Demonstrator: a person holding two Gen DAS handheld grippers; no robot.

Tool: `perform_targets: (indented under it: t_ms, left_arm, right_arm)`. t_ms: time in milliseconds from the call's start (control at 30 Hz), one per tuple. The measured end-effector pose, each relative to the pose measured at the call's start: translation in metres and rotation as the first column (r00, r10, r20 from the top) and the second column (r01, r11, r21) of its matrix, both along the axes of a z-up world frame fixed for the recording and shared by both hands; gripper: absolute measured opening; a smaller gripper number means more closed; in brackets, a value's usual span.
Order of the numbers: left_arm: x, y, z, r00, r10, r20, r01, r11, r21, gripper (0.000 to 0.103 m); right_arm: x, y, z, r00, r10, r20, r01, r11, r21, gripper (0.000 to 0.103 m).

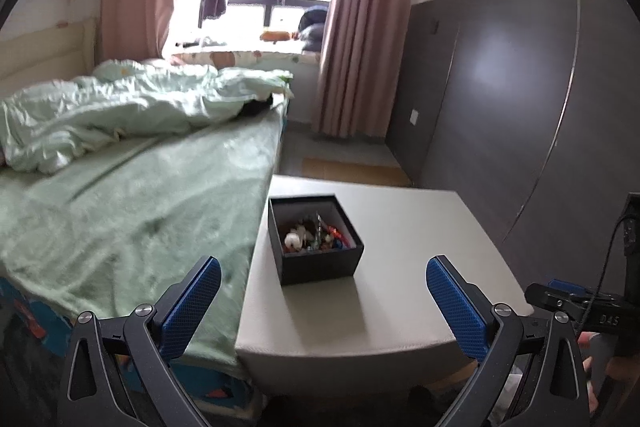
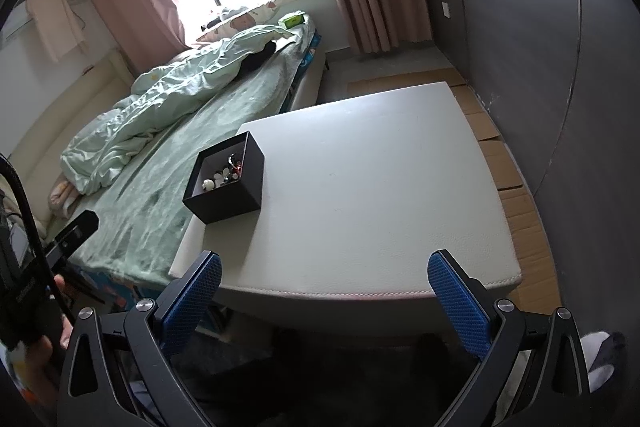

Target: Organize jewelry

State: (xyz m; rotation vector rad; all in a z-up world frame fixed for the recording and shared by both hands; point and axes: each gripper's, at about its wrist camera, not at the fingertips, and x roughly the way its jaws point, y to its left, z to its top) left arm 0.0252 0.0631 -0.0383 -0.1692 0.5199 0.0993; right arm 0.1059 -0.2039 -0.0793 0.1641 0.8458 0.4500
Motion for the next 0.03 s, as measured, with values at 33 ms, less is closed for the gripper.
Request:
perform_targets:
  t_ms: [33]
  left_arm:
    - [-0.0006,-0.0003,0.0010,1.000,0.004,0.007,-0.004,1.000,0.007,0.102]
  right_arm:
    - [0.0003,-0.0008,0.0002,1.000,0.000,0.001,0.000,1.000,0.001,0.103]
